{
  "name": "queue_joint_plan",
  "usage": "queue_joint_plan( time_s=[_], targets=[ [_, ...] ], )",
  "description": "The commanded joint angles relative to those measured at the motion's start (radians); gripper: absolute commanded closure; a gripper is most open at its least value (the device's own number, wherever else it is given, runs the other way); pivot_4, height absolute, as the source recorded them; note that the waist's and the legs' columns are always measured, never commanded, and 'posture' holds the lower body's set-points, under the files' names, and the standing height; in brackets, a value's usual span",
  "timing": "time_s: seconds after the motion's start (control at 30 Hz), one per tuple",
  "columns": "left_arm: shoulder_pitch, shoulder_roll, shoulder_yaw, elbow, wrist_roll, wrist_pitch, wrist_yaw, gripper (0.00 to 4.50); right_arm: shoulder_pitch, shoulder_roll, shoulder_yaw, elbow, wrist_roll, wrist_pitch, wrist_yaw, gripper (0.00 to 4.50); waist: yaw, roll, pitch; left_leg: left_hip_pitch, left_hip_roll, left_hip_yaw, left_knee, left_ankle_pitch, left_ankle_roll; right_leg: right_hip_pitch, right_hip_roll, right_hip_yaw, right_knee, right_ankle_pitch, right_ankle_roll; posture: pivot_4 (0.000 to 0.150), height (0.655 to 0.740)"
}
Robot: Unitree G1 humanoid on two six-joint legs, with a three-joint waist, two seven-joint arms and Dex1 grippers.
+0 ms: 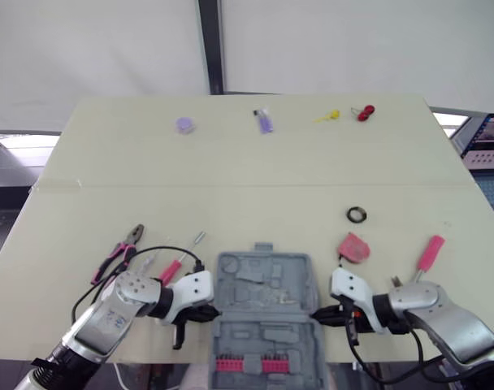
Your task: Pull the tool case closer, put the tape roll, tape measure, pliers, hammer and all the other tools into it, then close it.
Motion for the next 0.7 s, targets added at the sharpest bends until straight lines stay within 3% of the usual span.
queue_joint_plan(
  time_s=[0.03, 0.57, 0.7],
  targets=[
    [0.026, 0.015, -0.018, 0.012, -0.010, -0.002, -0.003, 4.50, 0.007, -0.012, 0.001, -0.007, 0.011, -0.033, 0.021, 4.41, 0.000, 0.000, 0.000, 0.000, 0.000, 0.000, 0.000, 0.000, 0.000, 0.000, 0.000, 0.000, 0.000, 0.000, 0.000, 0.150, 0.7400],
    [0.086, 0.083, 0.049, 0.024, -0.042, -0.021, 0.012, 4.50, 0.011, -0.032, -0.030, 0.037, 0.022, -0.058, 0.021, 4.41, -0.001, 0.000, 0.000, 0.000, 0.000, 0.000, 0.000, 0.000, 0.000, 0.000, 0.000, 0.000, 0.000, 0.000, 0.000, 0.150, 0.7400],
    [0.082, 0.065, 0.120, -0.005, -0.111, -0.003, 0.023, 4.50, 0.027, -0.048, -0.094, 0.032, 0.071, -0.061, 0.040, 4.41, 0.000, 0.000, 0.000, 0.000, 0.000, 0.000, 0.000, 0.000, 0.000, 0.000, 0.000, 0.000, 0.000, 0.000, 0.000, 0.150, 0.7400]
  ],
)
